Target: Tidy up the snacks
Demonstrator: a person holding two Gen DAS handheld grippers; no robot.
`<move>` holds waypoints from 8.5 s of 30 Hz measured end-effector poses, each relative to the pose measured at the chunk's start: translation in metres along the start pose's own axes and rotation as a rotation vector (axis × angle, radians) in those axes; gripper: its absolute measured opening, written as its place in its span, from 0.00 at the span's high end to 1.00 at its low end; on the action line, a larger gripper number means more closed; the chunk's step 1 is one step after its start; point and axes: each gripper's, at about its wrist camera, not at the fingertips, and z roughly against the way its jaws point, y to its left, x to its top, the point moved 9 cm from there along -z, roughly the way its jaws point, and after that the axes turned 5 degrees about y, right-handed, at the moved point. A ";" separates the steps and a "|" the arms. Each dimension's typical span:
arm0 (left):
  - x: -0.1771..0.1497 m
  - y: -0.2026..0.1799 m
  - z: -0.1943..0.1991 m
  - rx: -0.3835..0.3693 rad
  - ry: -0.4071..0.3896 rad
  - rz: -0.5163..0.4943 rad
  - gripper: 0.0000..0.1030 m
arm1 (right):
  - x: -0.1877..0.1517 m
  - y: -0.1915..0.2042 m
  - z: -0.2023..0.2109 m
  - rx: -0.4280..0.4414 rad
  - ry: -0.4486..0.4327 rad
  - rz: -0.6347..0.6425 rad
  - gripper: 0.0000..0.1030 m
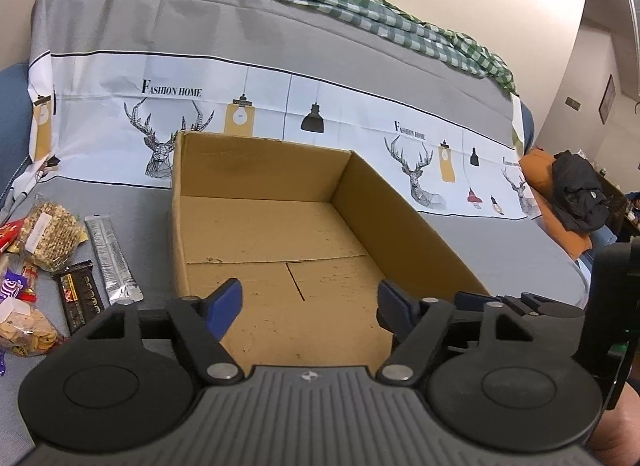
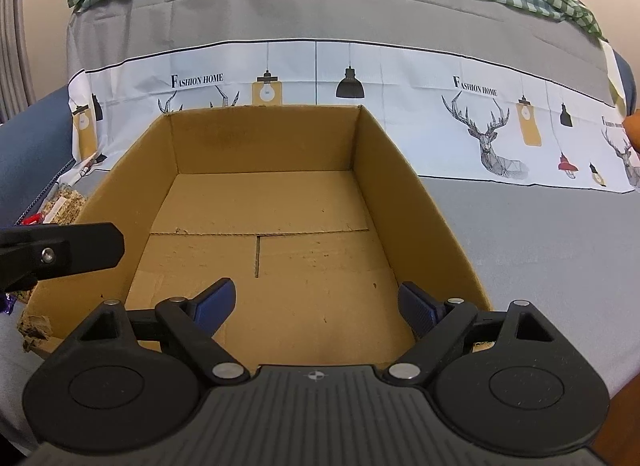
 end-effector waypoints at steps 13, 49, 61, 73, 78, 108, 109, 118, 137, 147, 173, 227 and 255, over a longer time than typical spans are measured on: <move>0.000 -0.001 0.001 -0.020 -0.019 0.009 0.42 | -0.001 0.004 0.003 -0.036 -0.049 0.045 0.23; 0.029 0.229 0.003 0.220 0.207 0.089 0.33 | 0.012 0.175 0.040 0.313 -0.184 0.184 0.54; -0.021 0.271 -0.017 0.290 0.430 0.162 0.37 | -0.039 0.257 0.023 0.416 -0.204 0.408 0.54; -0.024 0.269 -0.016 0.259 0.433 0.186 0.47 | -0.047 0.280 -0.052 0.350 -0.005 0.416 0.32; -0.024 0.270 -0.016 0.259 0.436 0.198 0.44 | -0.053 0.282 -0.075 0.368 0.092 0.366 0.21; -0.025 0.272 -0.016 0.272 0.429 0.212 0.40 | -0.055 0.278 -0.053 0.467 0.018 0.457 1.00; -0.025 0.272 -0.016 0.272 0.428 0.214 0.40 | -0.056 0.277 -0.050 0.463 0.013 0.465 1.00; -0.025 0.273 -0.015 0.274 0.425 0.227 0.40 | -0.085 0.280 -0.020 0.470 0.061 0.597 1.00; -0.027 0.269 -0.018 0.290 0.436 0.183 0.42 | -0.041 0.298 -0.080 0.387 -0.026 0.544 0.52; 0.000 0.281 0.006 0.311 0.265 0.265 0.43 | -0.032 0.316 -0.090 0.412 -0.082 0.561 0.24; -0.009 0.272 0.001 0.221 0.335 0.287 0.42 | -0.062 0.289 -0.029 0.257 0.038 0.618 0.98; 0.081 0.179 0.024 0.193 -0.115 0.205 0.45 | 0.107 0.086 0.011 0.286 -0.263 -0.043 0.59; 0.077 0.051 -0.054 0.026 -0.035 0.066 0.45 | 0.098 -0.019 -0.015 0.131 -0.273 -0.143 0.59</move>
